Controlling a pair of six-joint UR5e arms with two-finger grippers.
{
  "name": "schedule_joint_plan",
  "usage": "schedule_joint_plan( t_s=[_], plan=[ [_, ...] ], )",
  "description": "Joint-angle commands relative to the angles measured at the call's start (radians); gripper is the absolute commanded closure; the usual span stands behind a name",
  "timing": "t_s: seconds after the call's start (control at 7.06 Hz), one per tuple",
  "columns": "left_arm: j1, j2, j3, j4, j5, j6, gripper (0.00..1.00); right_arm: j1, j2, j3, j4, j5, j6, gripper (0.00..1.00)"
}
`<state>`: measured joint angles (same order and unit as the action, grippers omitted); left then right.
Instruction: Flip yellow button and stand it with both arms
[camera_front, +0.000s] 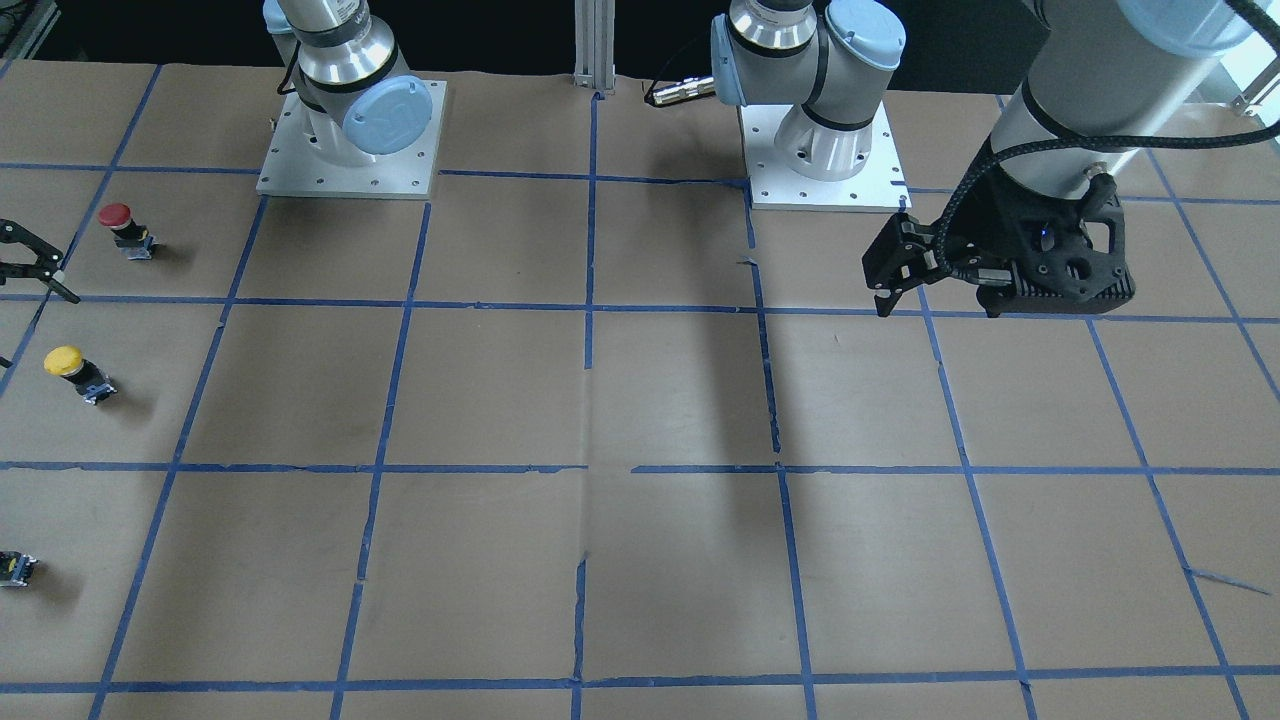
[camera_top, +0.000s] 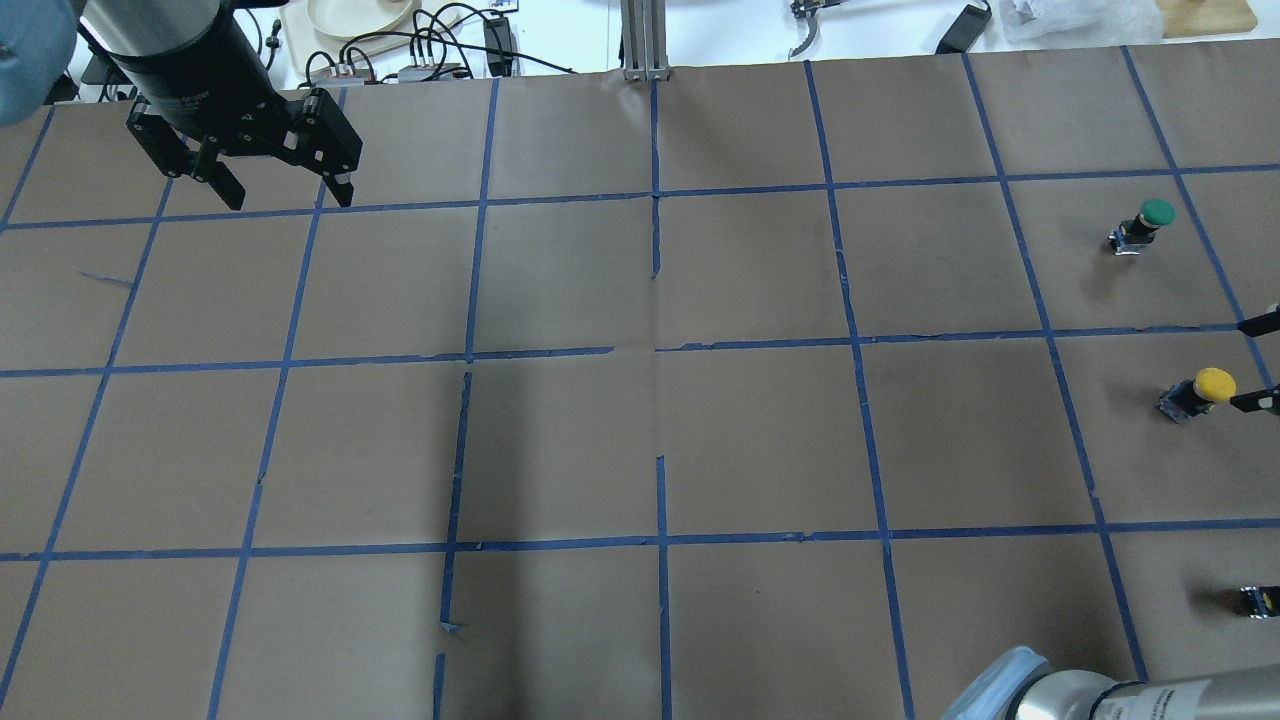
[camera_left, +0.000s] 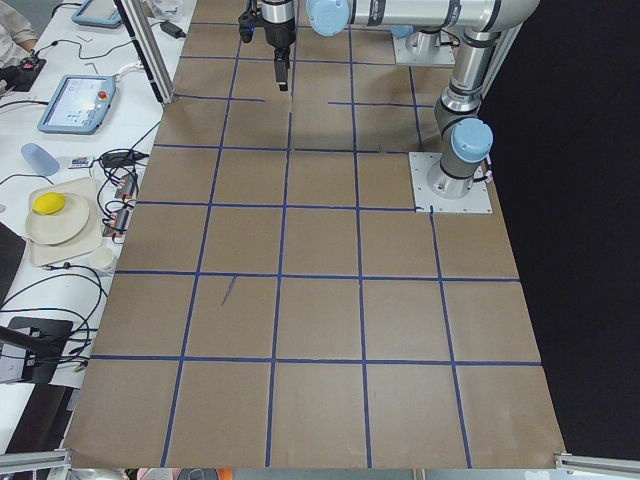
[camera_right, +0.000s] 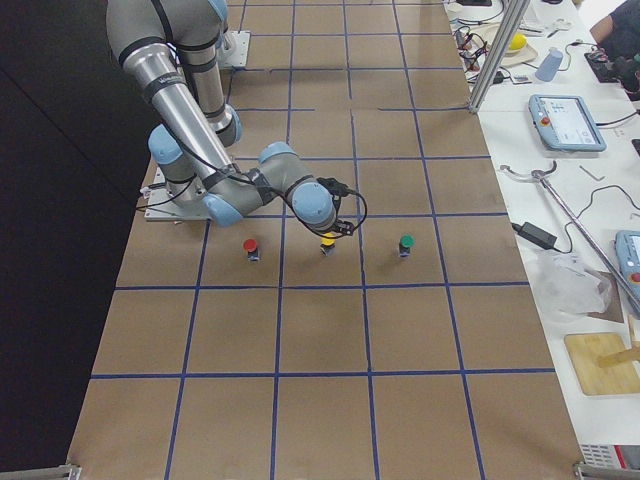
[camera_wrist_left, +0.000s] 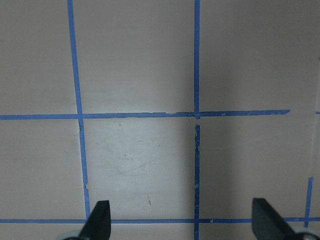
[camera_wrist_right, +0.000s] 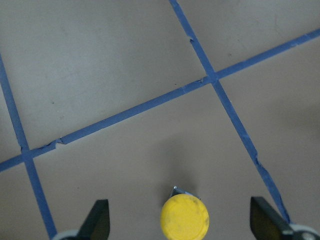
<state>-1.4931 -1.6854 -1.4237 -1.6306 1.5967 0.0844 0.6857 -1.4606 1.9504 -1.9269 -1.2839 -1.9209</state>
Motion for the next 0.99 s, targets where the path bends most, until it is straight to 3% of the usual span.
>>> schedule_joint_plan(
  t_s=[0.0, 0.28, 0.71, 0.85],
  plan=[
    [0.001, 0.001, -0.001, 0.000, 0.000, 0.000, 0.00, 0.102, -0.123, -0.036, 0.015, -0.090, 0.370, 0.00],
    [0.001, 0.001, -0.001, 0.000, -0.001, 0.000, 0.00, 0.208, -0.203, -0.102, 0.244, -0.129, 0.818, 0.00],
    [-0.004, 0.018, 0.003, 0.000, -0.004, -0.001, 0.00, 0.445, -0.208, -0.273, 0.487, -0.192, 1.411, 0.00],
    [-0.002, 0.021, -0.001, 0.001, -0.001, -0.003, 0.00, 0.560, -0.210, -0.290, 0.497, -0.183, 1.609, 0.00]
  ],
)
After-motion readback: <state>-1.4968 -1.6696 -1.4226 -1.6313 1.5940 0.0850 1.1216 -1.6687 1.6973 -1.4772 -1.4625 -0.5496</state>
